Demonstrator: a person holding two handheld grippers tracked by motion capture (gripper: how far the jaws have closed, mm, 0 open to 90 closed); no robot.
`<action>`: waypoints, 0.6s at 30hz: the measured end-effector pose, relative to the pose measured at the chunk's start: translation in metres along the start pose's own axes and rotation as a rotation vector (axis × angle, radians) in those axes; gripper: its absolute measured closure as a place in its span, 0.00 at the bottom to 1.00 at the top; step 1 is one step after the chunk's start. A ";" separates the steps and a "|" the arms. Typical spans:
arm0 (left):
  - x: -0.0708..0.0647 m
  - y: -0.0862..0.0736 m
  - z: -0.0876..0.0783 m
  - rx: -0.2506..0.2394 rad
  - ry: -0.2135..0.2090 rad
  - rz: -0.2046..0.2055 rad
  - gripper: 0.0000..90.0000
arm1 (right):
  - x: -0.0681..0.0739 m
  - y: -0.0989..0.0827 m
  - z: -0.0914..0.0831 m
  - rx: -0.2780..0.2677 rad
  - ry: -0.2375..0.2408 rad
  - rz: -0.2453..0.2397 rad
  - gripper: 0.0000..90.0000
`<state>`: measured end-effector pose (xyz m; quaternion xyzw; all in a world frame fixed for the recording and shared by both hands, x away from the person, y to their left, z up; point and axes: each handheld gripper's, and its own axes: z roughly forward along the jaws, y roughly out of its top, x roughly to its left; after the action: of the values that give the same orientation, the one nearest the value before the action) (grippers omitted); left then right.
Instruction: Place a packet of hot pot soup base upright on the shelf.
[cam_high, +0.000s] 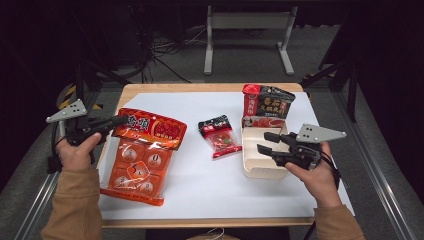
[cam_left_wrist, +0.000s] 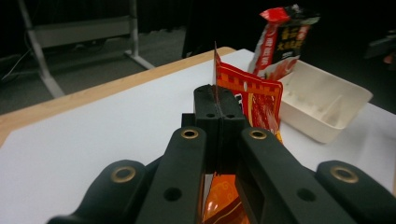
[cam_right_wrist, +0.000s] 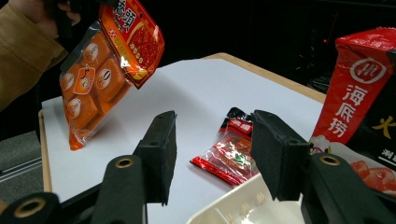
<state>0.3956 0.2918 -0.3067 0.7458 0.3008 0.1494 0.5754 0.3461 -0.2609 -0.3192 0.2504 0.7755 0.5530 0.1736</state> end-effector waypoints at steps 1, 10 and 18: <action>-0.004 0.002 -0.001 -0.001 -0.012 0.008 1.00 | 0.001 0.001 0.000 -0.001 0.002 -0.003 0.56; -0.033 0.020 -0.008 -0.012 -0.095 0.110 1.00 | 0.009 0.005 0.005 -0.014 0.031 -0.018 0.55; -0.051 0.028 -0.011 -0.036 -0.145 0.148 1.00 | 0.014 0.009 0.005 -0.031 0.044 -0.031 0.54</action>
<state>0.3573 0.2643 -0.2703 0.7643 0.1996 0.1426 0.5964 0.3394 -0.2468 -0.3126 0.2234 0.7743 0.5674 0.1692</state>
